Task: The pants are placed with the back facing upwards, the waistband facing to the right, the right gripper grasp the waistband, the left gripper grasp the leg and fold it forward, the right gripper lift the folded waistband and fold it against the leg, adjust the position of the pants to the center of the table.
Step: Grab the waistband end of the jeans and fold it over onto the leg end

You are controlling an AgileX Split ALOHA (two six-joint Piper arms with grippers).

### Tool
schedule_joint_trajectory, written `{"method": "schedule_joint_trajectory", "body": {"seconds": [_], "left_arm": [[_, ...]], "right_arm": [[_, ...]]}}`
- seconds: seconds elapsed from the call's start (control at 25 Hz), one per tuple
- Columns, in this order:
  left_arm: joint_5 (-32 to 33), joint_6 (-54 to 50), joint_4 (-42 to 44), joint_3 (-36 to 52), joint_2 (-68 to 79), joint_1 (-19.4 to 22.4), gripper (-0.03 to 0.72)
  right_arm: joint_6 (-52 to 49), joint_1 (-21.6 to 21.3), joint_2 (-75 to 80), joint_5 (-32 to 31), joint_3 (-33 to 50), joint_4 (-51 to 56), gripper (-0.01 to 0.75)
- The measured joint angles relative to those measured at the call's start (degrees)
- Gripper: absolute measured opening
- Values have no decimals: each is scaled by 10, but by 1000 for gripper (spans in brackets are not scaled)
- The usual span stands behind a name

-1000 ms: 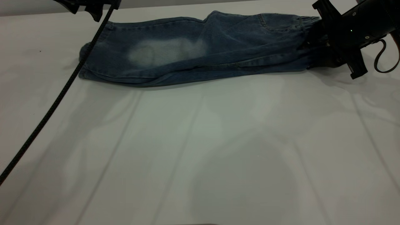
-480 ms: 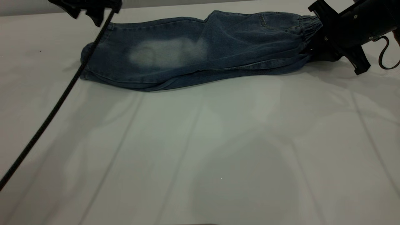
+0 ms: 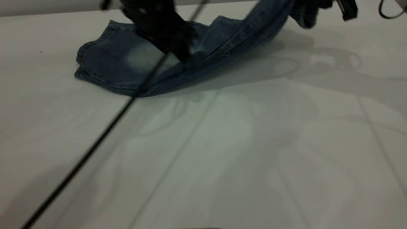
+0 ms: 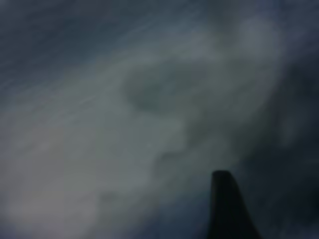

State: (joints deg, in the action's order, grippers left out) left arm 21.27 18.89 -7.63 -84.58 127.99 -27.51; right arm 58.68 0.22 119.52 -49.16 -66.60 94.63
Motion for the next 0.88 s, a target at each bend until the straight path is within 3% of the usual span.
{"method": "schedule_joint_trajectory", "body": {"seconds": [0.24,0.48,0.88], "left_arm": [[-12,126,-120,0,46,-42,392],[-2,164,-159,-2,41,-80,392],[76,164,-124,-2,-56,-17,392]], "right_arm": [[30,4,-38,-120,0,-12,55],[33,11,-84,-159,1,-44,55],[33,10,-94,-166,1,-121,55]]}}
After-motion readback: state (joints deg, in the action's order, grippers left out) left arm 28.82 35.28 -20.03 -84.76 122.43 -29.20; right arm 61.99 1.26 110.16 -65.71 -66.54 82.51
